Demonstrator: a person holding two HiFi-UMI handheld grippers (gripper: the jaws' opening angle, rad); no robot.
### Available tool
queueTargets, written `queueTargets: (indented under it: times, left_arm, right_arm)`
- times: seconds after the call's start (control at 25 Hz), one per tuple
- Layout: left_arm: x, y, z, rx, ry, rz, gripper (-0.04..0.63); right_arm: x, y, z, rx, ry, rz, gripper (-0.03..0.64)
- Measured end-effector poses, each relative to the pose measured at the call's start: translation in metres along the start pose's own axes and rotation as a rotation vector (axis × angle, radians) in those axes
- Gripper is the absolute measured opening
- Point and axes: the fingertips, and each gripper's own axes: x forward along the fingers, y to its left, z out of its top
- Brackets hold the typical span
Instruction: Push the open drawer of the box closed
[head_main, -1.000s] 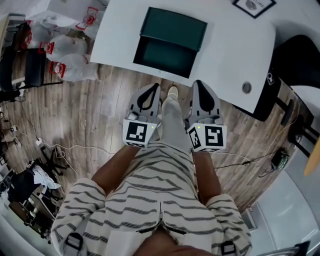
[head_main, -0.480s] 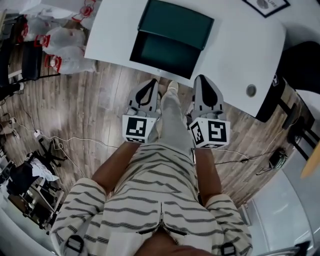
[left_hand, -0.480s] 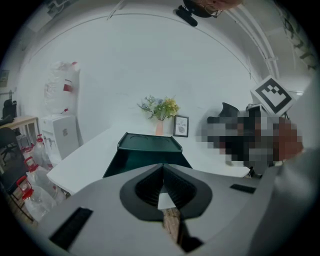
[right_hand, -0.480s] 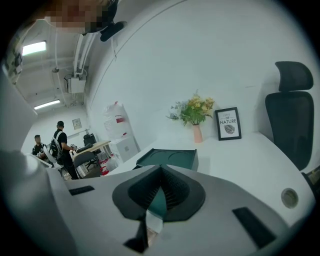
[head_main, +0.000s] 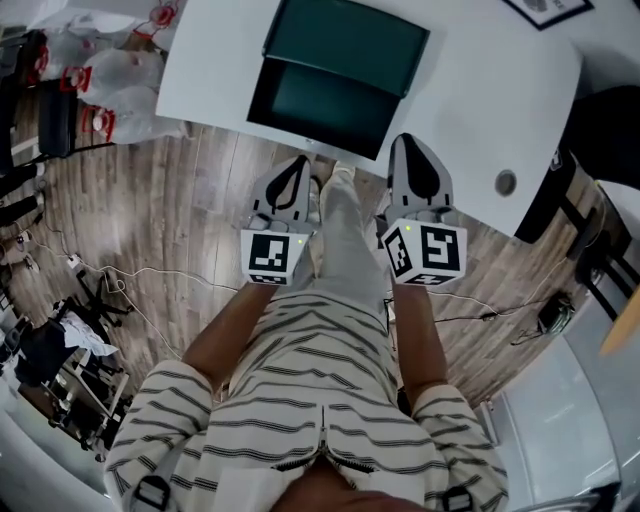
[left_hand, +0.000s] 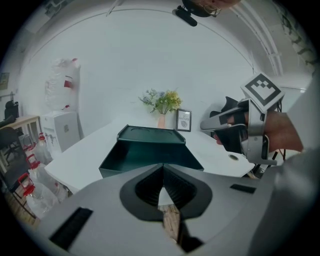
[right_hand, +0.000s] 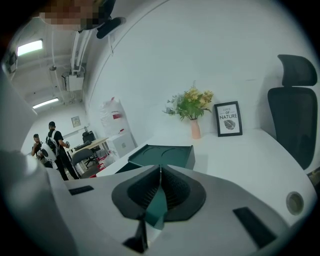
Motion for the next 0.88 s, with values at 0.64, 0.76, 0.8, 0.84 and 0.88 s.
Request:
queueTargets:
  times: [0.64,0.76,0.8,0.84,0.88]
  left_arm:
    - [0.02,0.004,-0.014,-0.004,0.038,0.026,-0.005]
    - [0.022,0.004,-0.016,-0.007,0.042,0.028,-0.005]
    - [0.023,0.005,-0.017,-0.008,0.043,0.029,-0.005]
    - [0.024,0.006,-0.017,-0.008,0.043,0.03,-0.005]
    - [0.024,0.006,-0.018,-0.009,0.043,0.032,-0.005]
  right_arm:
    - [0.053,-0.038,-0.006,0.057,0.077,-0.005,0.067]
    - [0.06,-0.045,-0.01,0.064,0.094,-0.014,0.074]
    - [0.063,-0.047,-0.012,0.067,0.1,-0.017,0.074]
    - [0.065,-0.049,-0.013,0.07,0.107,-0.018,0.074]
    - [0.068,-0.05,-0.014,0.072,0.113,-0.018,0.075]
